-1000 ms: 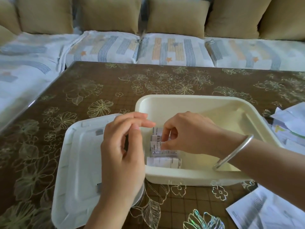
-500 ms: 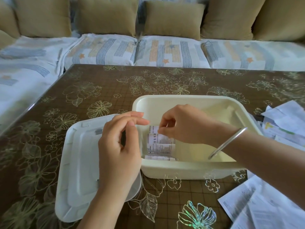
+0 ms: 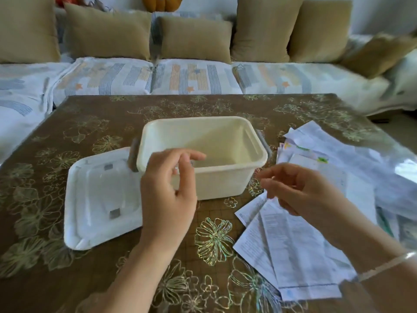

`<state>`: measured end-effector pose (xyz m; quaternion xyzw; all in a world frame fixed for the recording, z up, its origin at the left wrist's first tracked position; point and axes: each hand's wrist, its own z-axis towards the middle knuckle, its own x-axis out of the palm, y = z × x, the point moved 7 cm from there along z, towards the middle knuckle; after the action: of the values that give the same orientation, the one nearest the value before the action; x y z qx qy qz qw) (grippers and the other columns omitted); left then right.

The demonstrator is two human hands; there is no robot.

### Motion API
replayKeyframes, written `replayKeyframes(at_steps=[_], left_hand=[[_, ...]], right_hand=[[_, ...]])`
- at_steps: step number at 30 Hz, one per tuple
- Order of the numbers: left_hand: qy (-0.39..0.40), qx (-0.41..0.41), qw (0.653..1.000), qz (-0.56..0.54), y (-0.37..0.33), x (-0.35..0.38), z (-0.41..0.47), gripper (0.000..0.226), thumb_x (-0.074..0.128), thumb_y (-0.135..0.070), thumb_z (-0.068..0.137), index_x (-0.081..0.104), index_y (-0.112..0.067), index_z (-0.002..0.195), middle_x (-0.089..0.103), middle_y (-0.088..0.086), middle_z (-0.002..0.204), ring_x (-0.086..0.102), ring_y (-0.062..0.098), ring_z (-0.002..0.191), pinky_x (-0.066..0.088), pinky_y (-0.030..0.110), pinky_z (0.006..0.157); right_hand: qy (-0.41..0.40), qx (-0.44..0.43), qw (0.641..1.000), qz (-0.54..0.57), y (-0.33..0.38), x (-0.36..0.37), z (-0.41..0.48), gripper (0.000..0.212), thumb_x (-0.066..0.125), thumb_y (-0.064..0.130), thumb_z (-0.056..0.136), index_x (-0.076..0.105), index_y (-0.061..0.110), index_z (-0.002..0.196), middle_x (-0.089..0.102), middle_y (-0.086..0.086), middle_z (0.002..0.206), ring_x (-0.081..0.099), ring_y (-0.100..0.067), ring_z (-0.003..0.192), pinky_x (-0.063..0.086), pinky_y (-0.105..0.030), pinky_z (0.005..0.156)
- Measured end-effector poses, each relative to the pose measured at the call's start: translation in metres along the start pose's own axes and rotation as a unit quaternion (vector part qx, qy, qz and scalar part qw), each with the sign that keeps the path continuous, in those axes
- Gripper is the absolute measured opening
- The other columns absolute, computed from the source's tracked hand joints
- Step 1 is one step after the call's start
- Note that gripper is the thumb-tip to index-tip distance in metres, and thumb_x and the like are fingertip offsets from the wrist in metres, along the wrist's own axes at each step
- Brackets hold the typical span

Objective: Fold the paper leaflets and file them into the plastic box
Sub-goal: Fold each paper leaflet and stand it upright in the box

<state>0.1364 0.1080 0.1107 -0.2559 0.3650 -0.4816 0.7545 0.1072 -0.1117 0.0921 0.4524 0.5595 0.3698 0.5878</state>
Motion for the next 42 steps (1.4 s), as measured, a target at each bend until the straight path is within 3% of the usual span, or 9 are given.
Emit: replayKeyframes(at_steps=[5, 7, 13, 21, 25, 28, 31, 37, 42], left_hand=[[0.199, -0.068, 0.978, -0.015, -0.006, 0.063, -0.075, 0.017, 0.054, -0.019, 0.097, 0.07, -0.025, 0.099, 0.066, -0.021, 0.09, 0.062, 0.001, 0.086, 0.046, 0.012, 0.069], [0.255, -0.141, 0.956, -0.024, -0.004, 0.082, -0.103, 0.017, 0.058, -0.016, 0.096, 0.068, -0.028, 0.102, 0.067, -0.021, 0.095, 0.063, -0.005, 0.087, 0.05, 0.012, 0.071], [0.258, -0.359, 0.888, -0.13, 0.001, 0.101, -0.147, 0.016, 0.051, -0.01, 0.098, 0.063, -0.019, 0.104, 0.07, -0.006, 0.1, 0.069, 0.003, 0.08, 0.054, 0.018, 0.064], [0.243, -0.436, 0.847, -0.185, -0.004, 0.11, -0.156, 0.018, 0.053, -0.005, 0.096, 0.059, -0.016, 0.11, 0.071, 0.0, 0.105, 0.067, 0.003, 0.068, 0.054, 0.019, 0.057], [0.222, -0.431, 0.851, -0.201, -0.007, 0.105, -0.155, 0.033, 0.06, -0.004, 0.093, 0.054, -0.015, 0.123, 0.067, 0.0, 0.11, 0.069, 0.007, 0.071, 0.058, 0.023, 0.061], [0.172, -0.395, 0.877, -0.215, -0.007, 0.087, -0.141, 0.045, 0.068, -0.012, 0.088, 0.052, -0.02, 0.129, 0.064, -0.006, 0.117, 0.07, 0.001, 0.074, 0.053, 0.013, 0.058], [0.19, -0.299, 0.901, -0.251, -0.014, 0.065, -0.127, 0.033, 0.071, -0.015, 0.08, 0.065, -0.015, 0.113, 0.071, -0.003, 0.107, 0.071, 0.008, 0.083, 0.054, 0.017, 0.069], [0.192, -0.154, 0.963, -0.112, 0.002, 0.007, -0.138, 0.017, 0.073, -0.014, 0.082, 0.074, -0.022, 0.097, 0.074, -0.006, 0.092, 0.068, 0.016, 0.091, 0.053, 0.023, 0.084], [0.189, -0.054, 0.979, 0.05, 0.017, -0.022, -0.157, 0.021, 0.079, -0.014, 0.073, 0.076, -0.03, 0.085, 0.07, -0.02, 0.09, 0.064, 0.011, 0.098, 0.051, 0.026, 0.087]], right_hand=[[-0.115, 0.065, 0.955, -0.265, -0.085, -0.047, -0.05, 0.012, 0.069, 0.027, 0.083, 0.063, 0.033, 0.091, 0.064, 0.014, 0.082, 0.054, -0.004, 0.061, 0.046, -0.014, 0.056], [-0.154, 0.092, 0.929, -0.323, -0.105, -0.056, -0.065, 0.024, 0.069, 0.04, 0.081, 0.057, 0.033, 0.1, 0.06, 0.011, 0.098, 0.056, -0.008, 0.074, 0.052, -0.032, 0.069], [-0.151, 0.163, 0.911, -0.349, -0.128, -0.053, -0.075, 0.068, 0.073, 0.06, 0.068, 0.043, 0.029, 0.12, 0.055, 0.008, 0.108, 0.058, -0.018, 0.097, 0.051, -0.04, 0.079], [-0.171, 0.131, 0.921, -0.324, -0.125, -0.062, -0.082, 0.023, 0.069, 0.042, 0.082, 0.059, 0.027, 0.097, 0.067, 0.01, 0.087, 0.064, -0.018, 0.081, 0.054, -0.041, 0.07], [-0.163, 0.059, 0.946, -0.275, -0.106, -0.06, -0.092, 0.016, 0.069, 0.038, 0.083, 0.063, 0.026, 0.074, 0.066, 0.012, 0.072, 0.056, -0.006, 0.058, 0.044, -0.028, 0.053], [-0.144, 0.016, 0.983, -0.109, -0.087, -0.047, -0.097, 0.011, 0.072, 0.027, 0.082, 0.065, 0.024, 0.073, 0.065, 0.001, 0.057, 0.055, -0.013, 0.046, 0.048, -0.034, 0.046], [-0.126, -0.055, 0.99, -0.032, -0.066, -0.03, -0.102, 0.006, 0.073, 0.022, 0.081, 0.069, 0.026, 0.081, 0.06, -0.009, 0.051, 0.052, -0.015, 0.041, 0.043, -0.026, 0.043], [-0.061, -0.196, 0.976, -0.074, -0.053, 0.021, -0.109, 0.018, 0.075, 0.011, 0.078, 0.071, 0.025, 0.089, 0.069, 0.018, 0.091, 0.066, -0.004, 0.084, 0.046, -0.009, 0.065], [-0.009, -0.24, 0.95, -0.197, -0.081, 0.056, -0.115, 0.021, 0.079, 0.003, 0.073, 0.075, 0.02, 0.085, 0.069, 0.018, 0.104, 0.061, 0.003, 0.104, 0.052, -0.024, 0.081]])
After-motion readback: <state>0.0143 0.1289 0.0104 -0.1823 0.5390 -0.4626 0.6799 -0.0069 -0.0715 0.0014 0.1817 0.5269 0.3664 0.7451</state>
